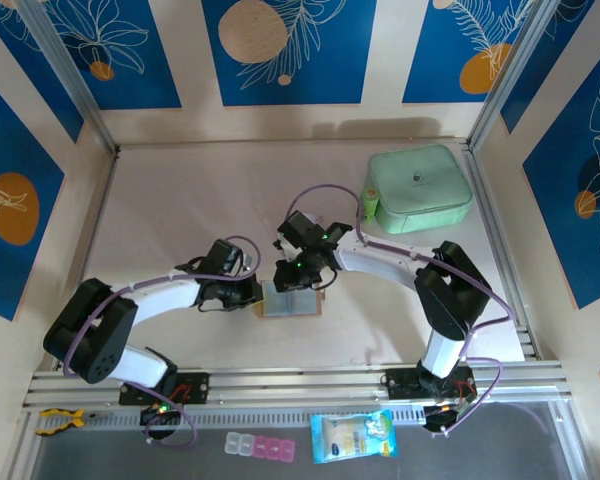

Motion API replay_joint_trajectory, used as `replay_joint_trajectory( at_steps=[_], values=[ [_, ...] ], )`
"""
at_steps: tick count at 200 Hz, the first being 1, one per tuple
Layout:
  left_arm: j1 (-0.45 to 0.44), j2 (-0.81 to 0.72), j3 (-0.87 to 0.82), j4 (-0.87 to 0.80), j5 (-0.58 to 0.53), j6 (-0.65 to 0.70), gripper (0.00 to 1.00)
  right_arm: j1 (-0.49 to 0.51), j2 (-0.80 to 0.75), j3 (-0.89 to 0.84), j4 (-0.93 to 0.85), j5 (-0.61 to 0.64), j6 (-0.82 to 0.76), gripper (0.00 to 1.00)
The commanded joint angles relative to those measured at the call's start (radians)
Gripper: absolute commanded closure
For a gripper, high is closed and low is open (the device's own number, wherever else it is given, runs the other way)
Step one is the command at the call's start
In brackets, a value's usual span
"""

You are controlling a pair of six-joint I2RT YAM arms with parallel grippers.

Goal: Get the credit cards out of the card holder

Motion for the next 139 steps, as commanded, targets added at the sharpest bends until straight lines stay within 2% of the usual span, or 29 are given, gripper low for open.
replay_joint_trajectory(
  at_steps=[1,103,139],
  values=[
    [-0.007,-0.006,-0.015,0.003,0.004,0.004,0.93,0.004,0.015,-0.026,0.034,-0.039,0.049,0.82],
    [-0.006,-0.024,-0.035,-0.006,-0.014,0.008,0.94,0.004,0.073,-0.051,0.084,-0.089,0.115,0.77],
    [-0.006,-0.013,-0.038,-0.005,-0.017,0.011,0.95,0.002,0.087,-0.067,0.120,-0.112,0.136,0.70]
  ],
)
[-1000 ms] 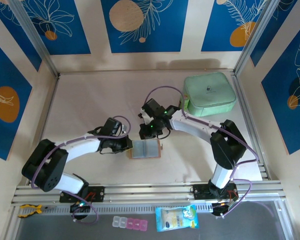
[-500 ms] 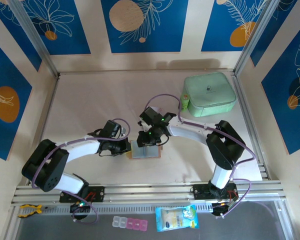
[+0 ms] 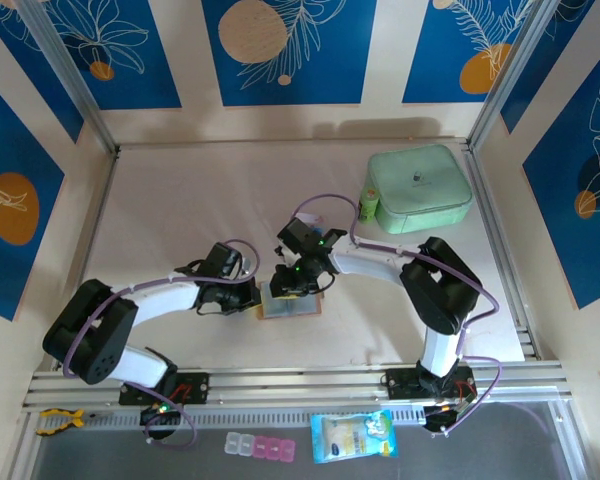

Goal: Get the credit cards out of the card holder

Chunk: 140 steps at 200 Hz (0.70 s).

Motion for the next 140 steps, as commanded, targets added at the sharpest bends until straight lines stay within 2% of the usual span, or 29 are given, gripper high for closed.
replay_joint_trajectory(
  at_steps=[1,140],
  values=[
    [-0.006,-0.009,-0.015,-0.005,-0.017,0.008,0.95,0.002,0.023,-0.018,0.022,-0.041,0.027,0.70],
    [-0.006,0.003,0.029,-0.071,-0.054,0.049,0.95,-0.005,0.075,-0.010,0.012,-0.019,0.016,0.71]
  ],
)
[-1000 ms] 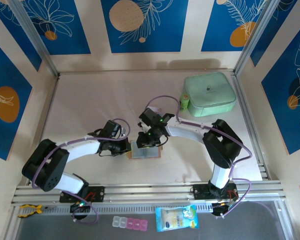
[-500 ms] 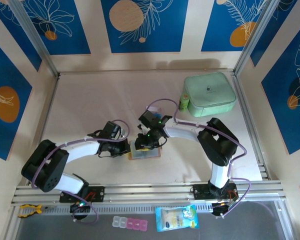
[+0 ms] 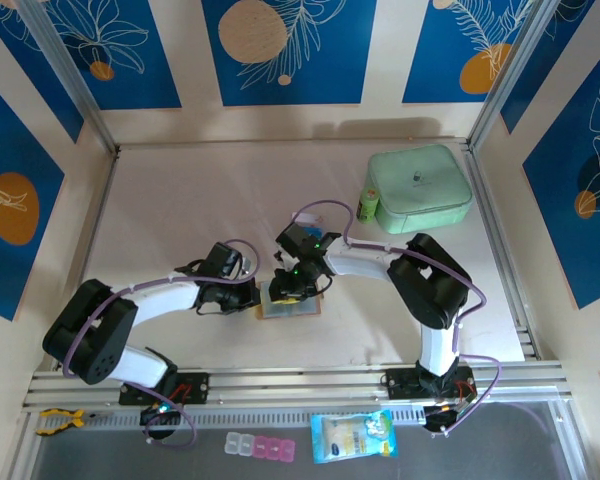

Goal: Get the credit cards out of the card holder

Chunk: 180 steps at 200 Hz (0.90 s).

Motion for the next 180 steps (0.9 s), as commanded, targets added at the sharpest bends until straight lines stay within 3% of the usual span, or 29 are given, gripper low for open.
replay_joint_trajectory(
  at_steps=[1,119,180],
  values=[
    [-0.006,0.004,0.024,-0.056,-0.039,0.022,0.95,-0.005,0.015,-0.002,-0.023,0.007,0.003,0.71],
    [-0.004,-0.006,0.058,-0.097,-0.054,0.035,0.95,-0.029,-0.024,-0.053,-0.051,0.066,-0.015,0.71],
    [-0.005,-0.088,0.078,-0.098,-0.029,-0.004,0.88,-0.032,-0.028,-0.079,-0.007,0.038,-0.004,0.72]
  ],
)
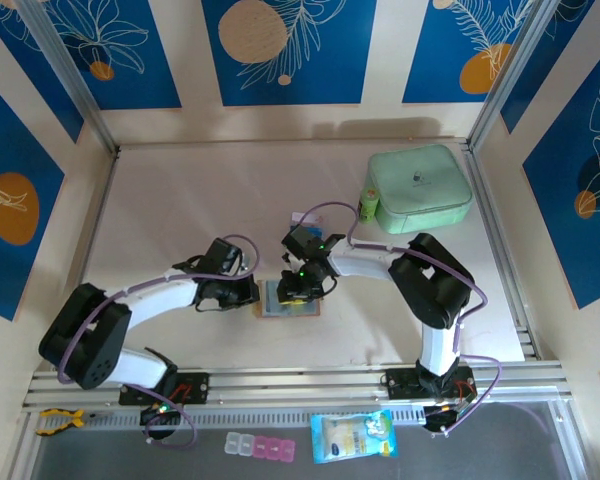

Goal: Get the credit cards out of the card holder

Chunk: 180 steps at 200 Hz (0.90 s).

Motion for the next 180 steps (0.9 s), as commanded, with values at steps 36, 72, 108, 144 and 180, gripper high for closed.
replay_joint_trajectory(
  at_steps=[36,72,108,144,180],
  values=[
    [-0.013,-0.056,0.053,0.012,0.041,-0.048,0.83,-0.010,-0.013,-0.043,0.010,-0.017,-0.002,0.75],
    [-0.025,-0.010,0.052,0.087,0.090,-0.095,0.75,-0.016,-0.007,-0.058,0.034,-0.032,0.001,0.80],
    [-0.038,0.045,0.064,0.102,0.099,-0.107,0.73,-0.024,-0.011,-0.082,0.063,-0.048,0.008,0.84],
    [-0.041,0.075,0.069,0.100,0.094,-0.104,0.72,-0.033,-0.017,-0.106,0.094,-0.069,0.017,0.86],
    [-0.043,0.095,0.064,0.102,0.087,-0.103,0.71,-0.048,-0.025,-0.138,0.145,-0.111,0.024,0.87]
  ],
)
